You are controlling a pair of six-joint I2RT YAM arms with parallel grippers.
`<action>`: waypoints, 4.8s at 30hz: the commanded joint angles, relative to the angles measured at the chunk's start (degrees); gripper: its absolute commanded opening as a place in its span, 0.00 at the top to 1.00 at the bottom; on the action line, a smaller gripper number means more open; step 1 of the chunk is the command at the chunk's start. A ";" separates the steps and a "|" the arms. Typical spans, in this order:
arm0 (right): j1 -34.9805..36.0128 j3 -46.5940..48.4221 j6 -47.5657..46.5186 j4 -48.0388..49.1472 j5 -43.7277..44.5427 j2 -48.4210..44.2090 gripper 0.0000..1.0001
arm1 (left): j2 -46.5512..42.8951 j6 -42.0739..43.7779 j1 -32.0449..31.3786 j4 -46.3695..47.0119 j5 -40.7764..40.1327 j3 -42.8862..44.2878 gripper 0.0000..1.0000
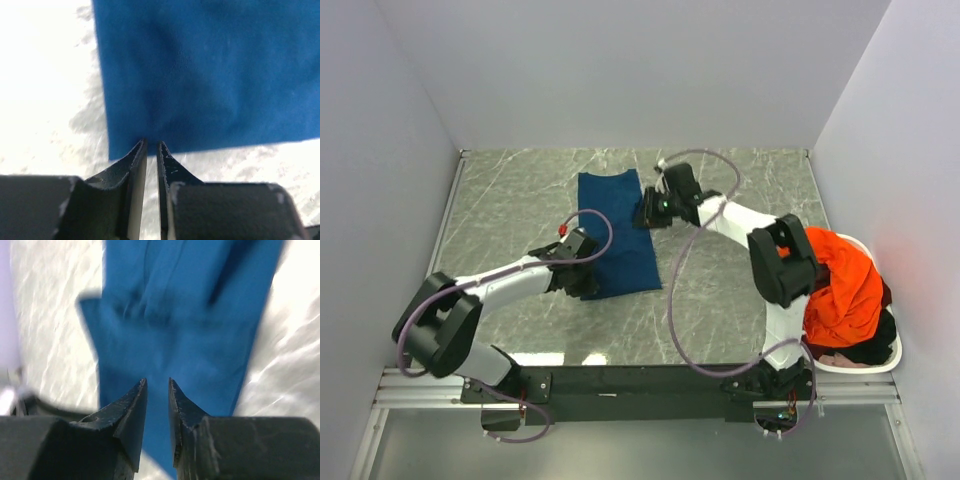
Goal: Fold and stack the t-shirts
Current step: Fold the tshirt
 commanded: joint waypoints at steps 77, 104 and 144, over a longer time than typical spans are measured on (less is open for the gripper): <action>-10.07 -24.73 3.67 14.64 -16.94 -14.70 0.60 | -10.64 6.31 23.53 6.03 12.05 7.50 0.49; 12.34 -35.22 5.50 -8.59 20.79 -29.06 0.48 | -30.03 -4.93 7.81 -4.79 2.04 -10.62 0.14; 19.47 -30.11 8.15 -20.28 28.44 -17.36 1.00 | -9.72 -4.33 -4.94 -7.07 -4.30 -2.36 0.23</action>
